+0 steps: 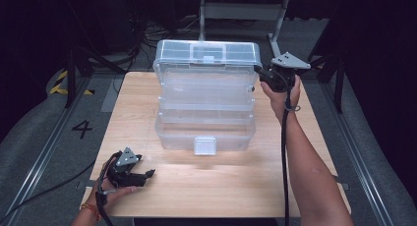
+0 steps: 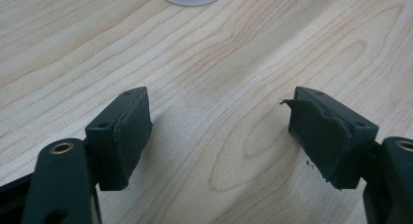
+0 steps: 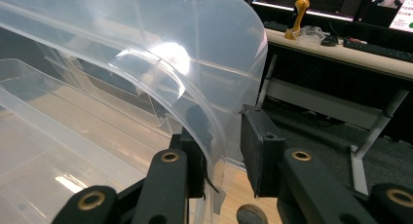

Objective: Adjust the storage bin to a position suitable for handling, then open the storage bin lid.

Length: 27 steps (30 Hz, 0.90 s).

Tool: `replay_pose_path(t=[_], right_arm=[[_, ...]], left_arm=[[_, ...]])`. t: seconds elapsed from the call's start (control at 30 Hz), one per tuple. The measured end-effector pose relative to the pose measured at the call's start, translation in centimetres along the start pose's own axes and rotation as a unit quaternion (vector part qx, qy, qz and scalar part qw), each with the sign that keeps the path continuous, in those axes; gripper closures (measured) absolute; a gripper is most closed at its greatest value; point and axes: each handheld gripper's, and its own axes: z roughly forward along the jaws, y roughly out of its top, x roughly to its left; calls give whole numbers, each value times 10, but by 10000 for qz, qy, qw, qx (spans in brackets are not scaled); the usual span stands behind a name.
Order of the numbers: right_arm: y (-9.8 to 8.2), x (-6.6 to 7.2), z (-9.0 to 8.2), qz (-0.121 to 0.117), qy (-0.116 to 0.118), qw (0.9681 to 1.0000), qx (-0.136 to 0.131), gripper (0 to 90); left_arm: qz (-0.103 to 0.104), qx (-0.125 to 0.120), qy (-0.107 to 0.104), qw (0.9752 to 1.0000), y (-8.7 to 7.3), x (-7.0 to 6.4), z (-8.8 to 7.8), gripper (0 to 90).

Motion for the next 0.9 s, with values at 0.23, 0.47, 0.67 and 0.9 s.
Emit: replay_pose_path(t=[0.23,0.47,0.67,0.9], right_arm=[[0,-1,2,0,-14,10000,-39,740],[2,-4,5,103,15,9999,-57,755],[3,-6,7,141,31,9999,-60,758],[3,-9,10,176,65,9998,-92,760]], left_arm=[[-7,-3,-8,10000,0,0,0,242],[-5,-1,-4,10000,0,0,0,241],[-4,-2,-7,10000,0,0,0,241],[23,-15,-3,10000,0,0,0,241]])
